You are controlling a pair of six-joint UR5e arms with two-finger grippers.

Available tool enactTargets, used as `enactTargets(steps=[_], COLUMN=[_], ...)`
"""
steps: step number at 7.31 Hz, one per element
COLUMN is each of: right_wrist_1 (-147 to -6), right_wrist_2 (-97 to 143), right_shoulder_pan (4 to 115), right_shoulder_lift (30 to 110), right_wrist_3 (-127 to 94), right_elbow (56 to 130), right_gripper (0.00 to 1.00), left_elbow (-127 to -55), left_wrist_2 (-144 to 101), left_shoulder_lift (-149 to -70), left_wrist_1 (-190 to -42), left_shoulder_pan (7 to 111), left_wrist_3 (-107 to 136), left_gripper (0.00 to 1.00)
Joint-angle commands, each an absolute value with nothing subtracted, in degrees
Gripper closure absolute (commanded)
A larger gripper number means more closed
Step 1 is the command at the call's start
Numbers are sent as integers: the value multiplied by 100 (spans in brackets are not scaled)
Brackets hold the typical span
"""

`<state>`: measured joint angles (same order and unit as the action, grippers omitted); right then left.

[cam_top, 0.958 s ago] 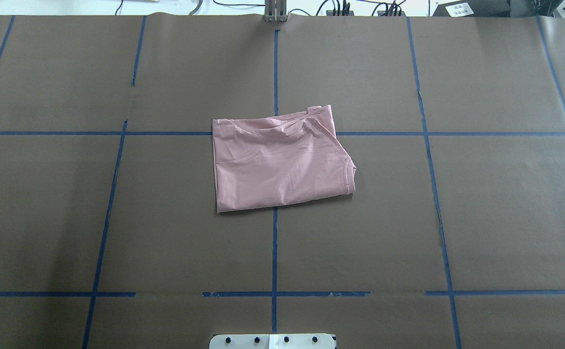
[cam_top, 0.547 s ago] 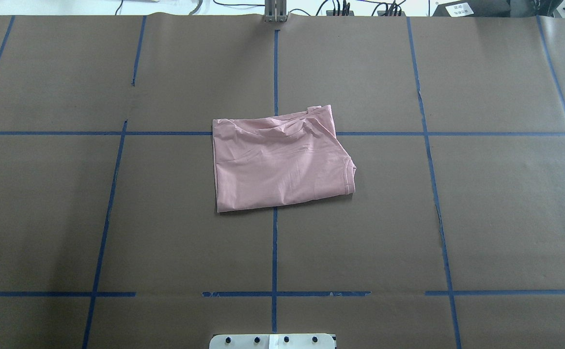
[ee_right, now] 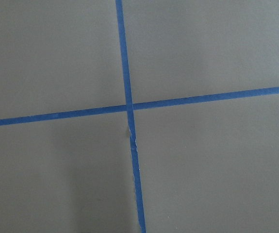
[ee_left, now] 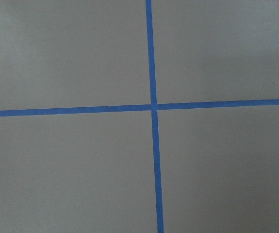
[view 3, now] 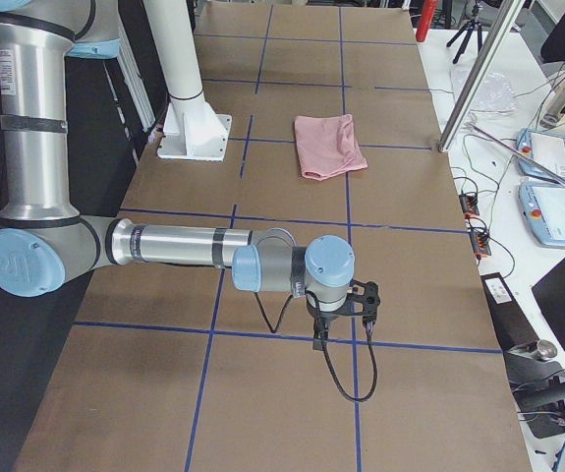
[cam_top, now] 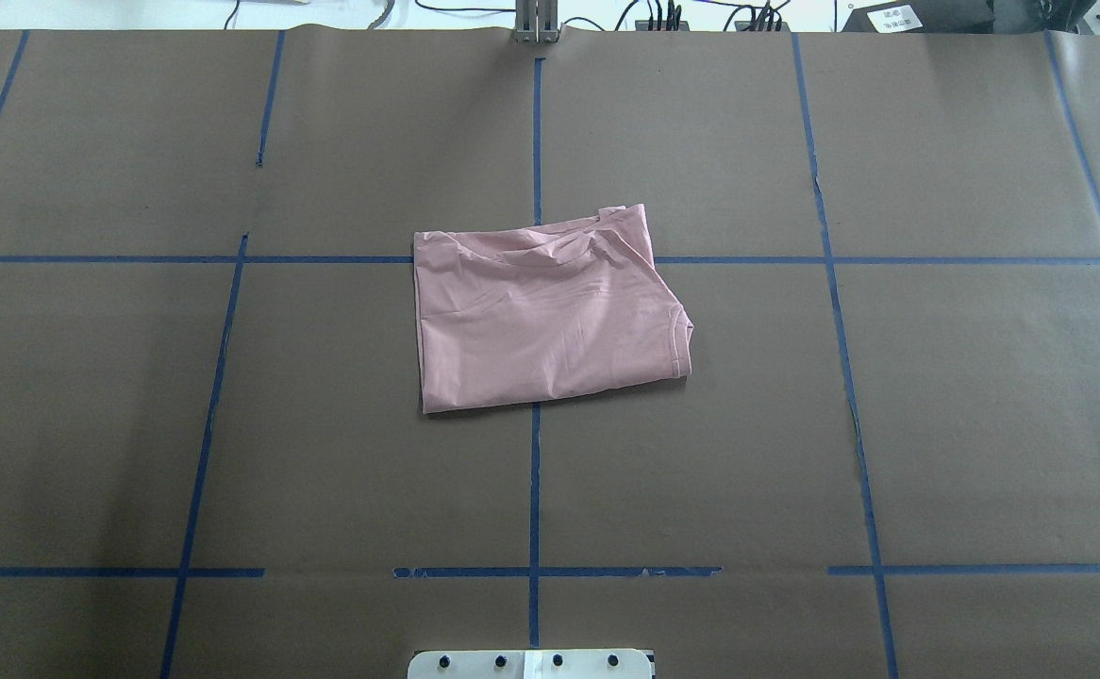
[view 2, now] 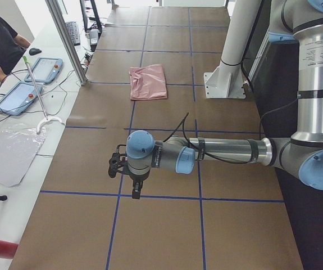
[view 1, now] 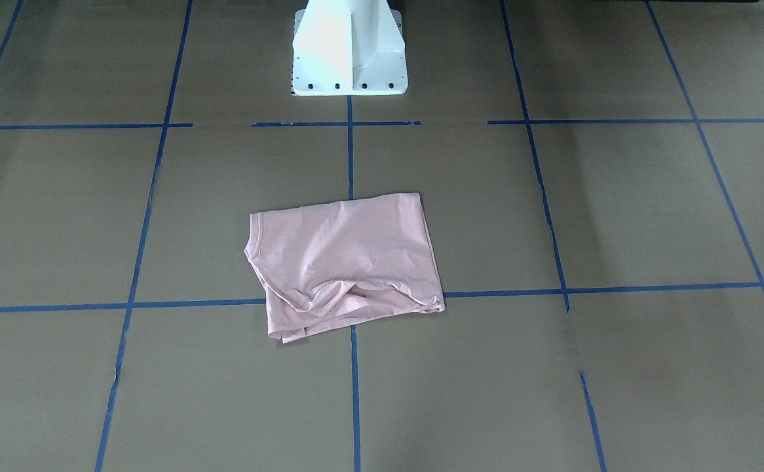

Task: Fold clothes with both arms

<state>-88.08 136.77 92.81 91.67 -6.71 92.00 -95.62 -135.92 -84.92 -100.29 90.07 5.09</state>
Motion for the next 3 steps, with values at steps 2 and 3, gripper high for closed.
enactTargets(steps=[2, 3], right_wrist_1=[-8807, -8807], right_wrist_2=[13685, 13693], right_shoulder_pan=[9281, 9281], right_shoulder_lift=[9167, 9167], right_wrist_3=[-668, -659], right_elbow=[9211, 9202], right_gripper=[0, 0], left_elbow=[-9562, -9562], left_wrist_2=[-13588, -13588], left_shoulder_lift=[-8490, -8490], left_wrist_1=[-10028, -10028], left_shoulder_pan=[9000, 9000], left_wrist_3=[510, 510], left_gripper=[0, 0])
